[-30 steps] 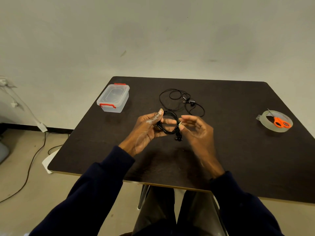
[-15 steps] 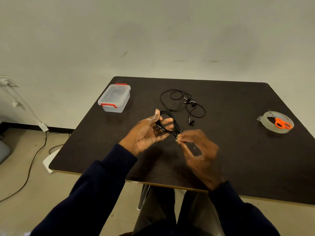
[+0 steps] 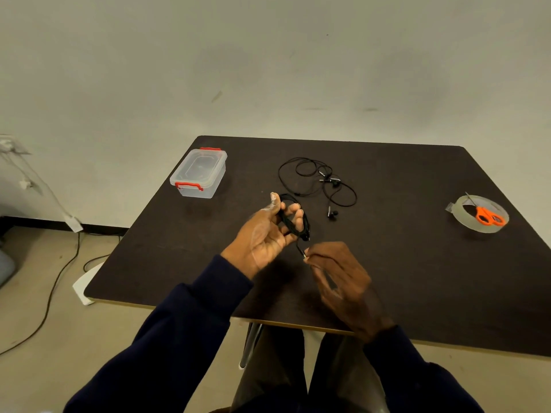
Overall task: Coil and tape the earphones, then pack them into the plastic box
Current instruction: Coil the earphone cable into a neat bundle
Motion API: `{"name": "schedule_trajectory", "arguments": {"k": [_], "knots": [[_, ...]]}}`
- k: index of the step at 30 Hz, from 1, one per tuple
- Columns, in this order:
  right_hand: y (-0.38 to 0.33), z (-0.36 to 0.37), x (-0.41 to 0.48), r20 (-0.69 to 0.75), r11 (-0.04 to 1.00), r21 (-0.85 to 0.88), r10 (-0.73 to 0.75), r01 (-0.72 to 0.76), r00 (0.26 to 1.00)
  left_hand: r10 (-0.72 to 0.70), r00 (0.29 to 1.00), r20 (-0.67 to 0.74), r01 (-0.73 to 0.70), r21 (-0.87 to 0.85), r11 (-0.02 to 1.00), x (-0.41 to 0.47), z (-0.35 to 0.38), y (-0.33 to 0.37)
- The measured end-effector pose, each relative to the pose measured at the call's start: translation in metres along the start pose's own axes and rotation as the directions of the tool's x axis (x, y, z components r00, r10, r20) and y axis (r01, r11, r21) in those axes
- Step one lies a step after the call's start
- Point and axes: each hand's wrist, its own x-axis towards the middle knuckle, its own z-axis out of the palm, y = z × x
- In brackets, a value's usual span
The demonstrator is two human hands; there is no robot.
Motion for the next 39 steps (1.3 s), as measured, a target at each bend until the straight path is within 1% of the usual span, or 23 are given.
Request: {"name": "schedule_trajectory", "arguments": {"k": [1, 2, 4, 7, 9, 10, 11, 12, 13, 14, 15, 17, 18, 19, 21, 23, 24, 28, 31, 33, 35, 37, 39], "knots": [[0.003, 0.001, -0.001, 0.013, 1.000, -0.021, -0.019, 0.020, 1.000, 0.003, 1.000, 0.026, -0.003, 0.022, 1.000, 0.000, -0.001, -0.001], [0.001, 0.000, 0.001, 0.014, 1.000, -0.006, -0.013, 0.013, 1.000, 0.002, 0.999, 0.052, -0.004, 0.042, 0.999, 0.000, -0.002, -0.001], [-0.003, -0.001, 0.006, -0.005, 0.995, 0.086, 0.041, -0.041, 0.999, 0.001, 0.995, 0.097, -0.007, 0.062, 0.998, 0.000, -0.003, -0.002], [-0.009, -0.003, 0.012, -0.098, 0.965, 0.220, 0.166, -0.141, 0.981, 0.019, 0.990, 0.143, -0.030, 0.079, 0.996, 0.000, -0.005, -0.004], [-0.007, -0.005, 0.017, -0.188, 0.936, 0.277, 0.274, -0.217, 0.943, 0.040, 0.986, 0.162, -0.055, 0.083, 0.995, 0.002, -0.007, -0.005], [-0.006, -0.006, 0.021, -0.202, 0.907, 0.318, 0.351, -0.278, 0.914, 0.054, 0.985, 0.163, -0.070, 0.090, 0.993, 0.003, -0.008, -0.005], [-0.004, -0.006, 0.025, -0.192, 0.859, 0.365, 0.446, -0.358, 0.874, 0.068, 0.984, 0.166, -0.085, 0.100, 0.991, 0.004, -0.008, -0.005], [-0.003, -0.007, 0.030, -0.155, 0.791, 0.410, 0.552, -0.455, 0.819, 0.082, 0.982, 0.173, -0.102, 0.112, 0.988, 0.004, -0.008, -0.006], [-0.002, -0.008, 0.035, -0.089, 0.700, 0.457, 0.650, -0.549, 0.754, 0.097, 0.979, 0.181, -0.120, 0.124, 0.985, 0.004, -0.007, -0.006], [-0.001, -0.008, 0.041, 0.015, 0.594, 0.503, 0.721, -0.628, 0.693, 0.112, 0.975, 0.190, -0.140, 0.137, 0.981, 0.003, -0.006, -0.006], [-0.001, -0.008, 0.045, 0.147, 0.478, 0.544, 0.755, -0.690, 0.639, 0.128, 0.971, 0.201, -0.159, 0.147, 0.976, 0.003, -0.006, -0.007], [-0.004, -0.007, 0.052, 0.389, 0.259, 0.604, 0.730, -0.753, 0.563, 0.161, 0.960, 0.230, -0.202, 0.167, 0.965, 0.001, -0.004, -0.008], [-0.006, -0.006, 0.054, 0.461, 0.175, 0.622, 0.706, -0.763, 0.537, 0.178, 0.954, 0.240, -0.226, 0.190, 0.955, 0.000, -0.004, -0.010], [-0.010, -0.004, 0.055, 0.500, 0.113, 0.635, 0.694, -0.764, 0.518, 0.191, 0.951, 0.242, -0.246, 0.222, 0.943, -0.001, -0.004, -0.011], [-0.013, 0.000, 0.055, 0.513, 0.050, 0.648, 0.709, -0.760, 0.484, 0.204, 0.947, 0.247, -0.272, 0.288, 0.918, -0.002, -0.005, -0.013], [-0.014, 0.004, 0.054, 0.490, 0.065, 0.644, 0.730, -0.762, 0.477, 0.195, 0.946, 0.259, -0.276, 0.328, 0.904, -0.003, -0.005, -0.015], [-0.014, 0.005, 0.054, 0.467, 0.103, 0.634, 0.738, -0.766, 0.486, 0.188, 0.946, 0.265, -0.271, 0.325, 0.906, -0.003, -0.005, -0.015], [-0.012, 0.003, 0.051, 0.342, 0.322, 0.559, 0.750, -0.764, 0.566, 0.154, 0.949, 0.274, -0.230, 0.274, 0.934, -0.002, -0.008, -0.014], [-0.007, -0.001, 0.049, 0.272, 0.415, 0.484, 0.765, -0.771, 0.583, 0.146, 0.965, 0.219, -0.204, 0.270, 0.941, 0.000, -0.013, -0.013], [-0.003, -0.003, 0.047, 0.290, 0.442, 0.411, 0.766, -0.797, 0.574, 0.107, 0.983, 0.146, -0.140, 0.242, 0.960, 0.001, -0.019, -0.014], [0.000, -0.003, 0.045, 0.363, 0.436, 0.341, 0.756, -0.833, 0.545, 0.054, 0.995, 0.086, -0.071, 0.209, 0.975, 0.001, -0.024, -0.017], [0.003, -0.001, 0.042, 0.413, 0.436, 0.282, 0.749, -0.855, 0.518, 0.008, 0.998, 0.057, -0.021, 0.223, 0.975, 0.003, -0.031, -0.020], [0.006, 0.001, 0.038, 0.430, 0.447, 0.267, 0.738, -0.854, 0.520, -0.017, 0.999, 0.040, 0.006, 0.261, 0.965, 0.004, -0.038, -0.023]]}}
